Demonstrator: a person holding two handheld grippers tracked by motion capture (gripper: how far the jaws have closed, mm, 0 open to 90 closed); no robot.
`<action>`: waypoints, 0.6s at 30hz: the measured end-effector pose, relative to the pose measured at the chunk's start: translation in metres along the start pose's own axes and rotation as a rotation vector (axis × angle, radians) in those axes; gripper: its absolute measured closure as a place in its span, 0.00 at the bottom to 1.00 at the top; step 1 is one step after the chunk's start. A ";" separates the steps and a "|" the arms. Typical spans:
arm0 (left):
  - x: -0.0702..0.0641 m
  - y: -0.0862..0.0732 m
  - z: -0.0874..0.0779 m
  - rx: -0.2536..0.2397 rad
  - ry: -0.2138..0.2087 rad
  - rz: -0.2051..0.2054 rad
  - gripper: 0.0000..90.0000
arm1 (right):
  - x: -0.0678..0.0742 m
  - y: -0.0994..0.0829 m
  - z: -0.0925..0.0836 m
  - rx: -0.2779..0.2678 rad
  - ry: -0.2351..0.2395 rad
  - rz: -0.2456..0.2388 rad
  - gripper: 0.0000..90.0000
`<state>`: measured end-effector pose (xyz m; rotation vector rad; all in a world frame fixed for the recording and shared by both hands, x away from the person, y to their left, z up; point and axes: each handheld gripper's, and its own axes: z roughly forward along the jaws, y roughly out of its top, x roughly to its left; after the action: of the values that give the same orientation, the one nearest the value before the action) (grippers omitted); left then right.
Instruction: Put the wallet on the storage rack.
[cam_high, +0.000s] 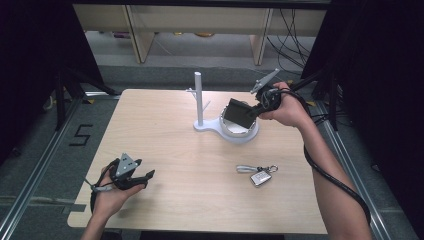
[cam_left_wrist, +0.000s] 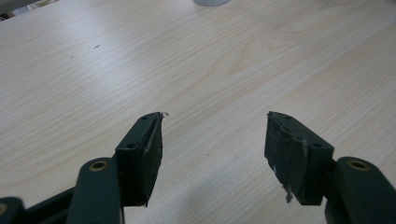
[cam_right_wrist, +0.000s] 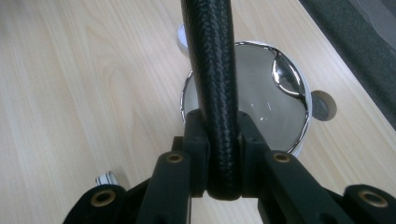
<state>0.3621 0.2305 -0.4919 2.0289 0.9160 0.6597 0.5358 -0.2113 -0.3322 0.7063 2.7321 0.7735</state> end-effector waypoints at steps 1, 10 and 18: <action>0.000 0.000 0.001 -0.001 -0.001 0.000 0.41 | -0.002 0.000 0.003 0.011 0.004 0.008 0.88; -0.001 0.000 0.002 0.006 -0.003 0.009 0.41 | -0.011 0.000 0.018 -0.004 0.002 0.022 0.88; -0.002 0.000 0.003 0.003 -0.005 0.005 0.41 | -0.015 -0.002 0.028 -0.005 0.013 0.037 0.87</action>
<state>0.3626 0.2275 -0.4938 2.0351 0.9100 0.6563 0.5567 -0.2078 -0.3557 0.7549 2.7349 0.7957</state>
